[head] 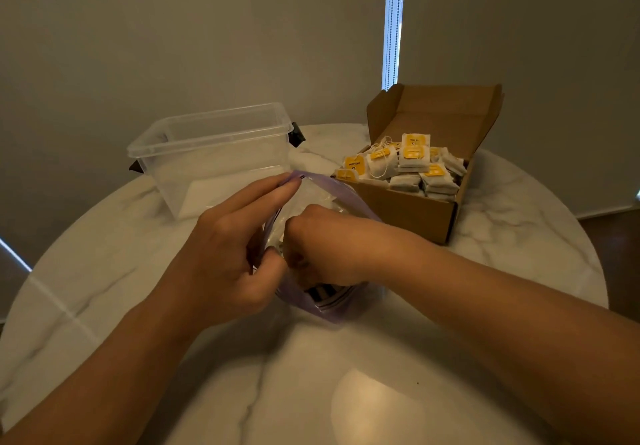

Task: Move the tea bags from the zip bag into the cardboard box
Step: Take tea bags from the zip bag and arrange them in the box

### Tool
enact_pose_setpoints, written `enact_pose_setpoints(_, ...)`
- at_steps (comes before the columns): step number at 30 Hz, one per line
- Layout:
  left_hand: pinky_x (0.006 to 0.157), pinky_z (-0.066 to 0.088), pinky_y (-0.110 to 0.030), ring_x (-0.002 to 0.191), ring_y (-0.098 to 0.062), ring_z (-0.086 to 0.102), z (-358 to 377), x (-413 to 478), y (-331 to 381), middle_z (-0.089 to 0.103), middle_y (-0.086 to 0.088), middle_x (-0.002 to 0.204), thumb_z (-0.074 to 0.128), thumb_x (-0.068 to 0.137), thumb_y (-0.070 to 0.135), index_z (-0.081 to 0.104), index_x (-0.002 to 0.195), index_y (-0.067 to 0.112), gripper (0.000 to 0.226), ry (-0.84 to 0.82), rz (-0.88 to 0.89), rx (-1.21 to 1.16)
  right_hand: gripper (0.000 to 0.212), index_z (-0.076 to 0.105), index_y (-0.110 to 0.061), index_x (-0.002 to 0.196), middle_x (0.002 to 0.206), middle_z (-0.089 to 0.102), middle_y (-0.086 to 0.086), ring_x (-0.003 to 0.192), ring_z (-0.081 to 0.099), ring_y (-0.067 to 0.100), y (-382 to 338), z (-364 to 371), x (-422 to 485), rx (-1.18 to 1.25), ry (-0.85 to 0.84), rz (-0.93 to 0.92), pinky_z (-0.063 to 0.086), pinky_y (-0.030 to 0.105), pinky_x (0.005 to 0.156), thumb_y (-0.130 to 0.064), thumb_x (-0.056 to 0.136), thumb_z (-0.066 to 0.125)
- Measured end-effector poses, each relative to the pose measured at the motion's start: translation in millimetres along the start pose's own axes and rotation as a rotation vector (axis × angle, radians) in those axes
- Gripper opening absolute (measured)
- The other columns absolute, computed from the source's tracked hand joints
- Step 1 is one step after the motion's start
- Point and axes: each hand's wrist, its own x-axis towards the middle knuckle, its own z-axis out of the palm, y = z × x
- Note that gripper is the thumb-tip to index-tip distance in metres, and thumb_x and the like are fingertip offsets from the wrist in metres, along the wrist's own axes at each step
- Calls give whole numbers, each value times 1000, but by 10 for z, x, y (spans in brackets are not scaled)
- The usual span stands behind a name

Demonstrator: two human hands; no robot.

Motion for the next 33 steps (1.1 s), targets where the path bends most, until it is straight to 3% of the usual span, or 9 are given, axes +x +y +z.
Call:
enact_pose_setpoints(4, 71, 36, 0, 75, 9, 55, -14, 20, 23, 53, -3, 142, 46, 73, 14, 53, 139, 2, 67, -12, 18, -18, 29, 40, -23, 69, 72, 37, -4, 68, 44, 19, -40, 65, -91, -89, 71, -70, 31, 26, 57, -22, 91, 60)
enact_pose_setpoints(6, 75, 34, 2, 82, 9, 53, -16, 27, 36, 54, -6, 140, 46, 73, 14, 53, 138, 0, 66, -11, 21, -18, 4, 57, -19, 90, 80, 42, 0, 69, 39, 16, -53, 82, -152, -154, 126, -111, 28, 25, 60, -21, 92, 58)
enact_pose_setpoints(10, 79, 32, 4, 91, -6, 49, -20, 30, 44, 54, -8, 140, 46, 74, 15, 53, 138, -1, 66, 5, 9, 7, 21, 60, -20, 115, 101, 64, 5, 84, 60, 21, -20, 127, -193, -127, 201, -91, 38, 28, 60, -18, 93, 59)
enact_pose_setpoints(12, 79, 32, 4, 88, -1, 50, -27, 30, 49, 54, -8, 141, 46, 75, 17, 53, 138, -2, 66, 1, 8, 8, 24, 59, -22, 117, 105, 65, 2, 89, 59, 17, -12, 103, -223, -46, 193, -80, 45, 26, 63, -17, 93, 59)
enact_pose_setpoints(16, 79, 32, 4, 86, 3, 52, -33, 27, 39, 54, -8, 142, 47, 75, 17, 52, 139, -1, 67, -9, 7, -1, 18, 67, -20, 110, 103, 69, -2, 93, 61, 13, 13, -27, -329, 138, 246, -68, 52, 28, 78, -17, 93, 59)
enact_pose_setpoints(21, 62, 38, -1, 71, 3, 57, -20, 11, 28, 53, -4, 143, 46, 76, 21, 52, 141, 5, 67, -5, -10, -17, 12, 73, -23, 100, 93, 70, -11, 84, 61, 3, 45, -110, -549, 273, 355, -49, 53, 21, 75, -22, 90, 67)
enact_pose_setpoints(23, 63, 37, 1, 75, 9, 57, -15, 14, 27, 53, -4, 143, 46, 76, 22, 52, 140, 4, 67, -5, -3, -23, 11, 74, -25, 96, 89, 70, -14, 82, 63, 0, 80, -148, -648, 396, 396, -27, 55, 20, 74, -22, 87, 70)
enact_pose_setpoints(27, 73, 34, 4, 91, 18, 53, 0, 22, 13, 54, -4, 142, 46, 75, 22, 53, 139, 2, 67, 6, -2, -25, 11, 76, -20, 92, 83, 73, -7, 80, 69, 8, 223, -259, -801, 697, 477, 22, 59, 25, 70, -15, 83, 73)
enact_pose_setpoints(33, 58, 40, -1, 83, 12, 57, 24, 1, -14, 53, -1, 143, 48, 80, 26, 52, 141, 6, 65, 16, 22, -16, 13, 74, -12, 88, 82, 75, 3, 75, 71, 19, 523, -444, -974, 989, 608, 41, 59, 29, 67, -16, 76, 72)
